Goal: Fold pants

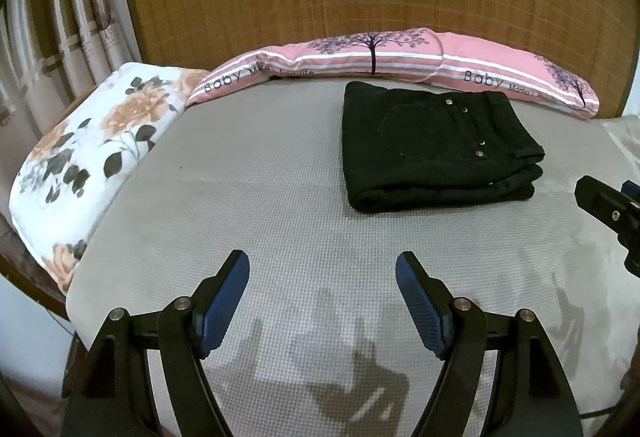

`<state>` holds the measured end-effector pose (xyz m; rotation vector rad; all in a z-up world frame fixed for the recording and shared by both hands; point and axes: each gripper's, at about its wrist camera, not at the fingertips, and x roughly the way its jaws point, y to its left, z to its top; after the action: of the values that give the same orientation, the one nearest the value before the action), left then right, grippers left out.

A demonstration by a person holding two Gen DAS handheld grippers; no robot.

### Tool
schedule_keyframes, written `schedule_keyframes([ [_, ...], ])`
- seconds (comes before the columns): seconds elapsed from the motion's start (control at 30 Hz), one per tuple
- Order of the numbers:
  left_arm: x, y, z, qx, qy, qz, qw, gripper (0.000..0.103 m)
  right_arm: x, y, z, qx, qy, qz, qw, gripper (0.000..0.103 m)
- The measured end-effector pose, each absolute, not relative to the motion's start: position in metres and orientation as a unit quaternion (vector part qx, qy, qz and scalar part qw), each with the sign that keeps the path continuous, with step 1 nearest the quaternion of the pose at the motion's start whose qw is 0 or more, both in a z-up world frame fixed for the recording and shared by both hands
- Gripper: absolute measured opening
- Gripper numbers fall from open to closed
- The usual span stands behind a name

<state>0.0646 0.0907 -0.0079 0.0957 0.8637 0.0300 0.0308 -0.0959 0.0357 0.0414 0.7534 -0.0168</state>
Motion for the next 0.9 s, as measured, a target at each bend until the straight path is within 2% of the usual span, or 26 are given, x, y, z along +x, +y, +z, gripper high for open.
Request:
schedule_keyframes([
  [0.9, 0.060, 0.087, -0.016, 0.055, 0.418, 0.011, 0.907, 0.076, 0.026, -0.095, 0.024, 0.021, 0.387, -0.013, 0.922, 0.102],
])
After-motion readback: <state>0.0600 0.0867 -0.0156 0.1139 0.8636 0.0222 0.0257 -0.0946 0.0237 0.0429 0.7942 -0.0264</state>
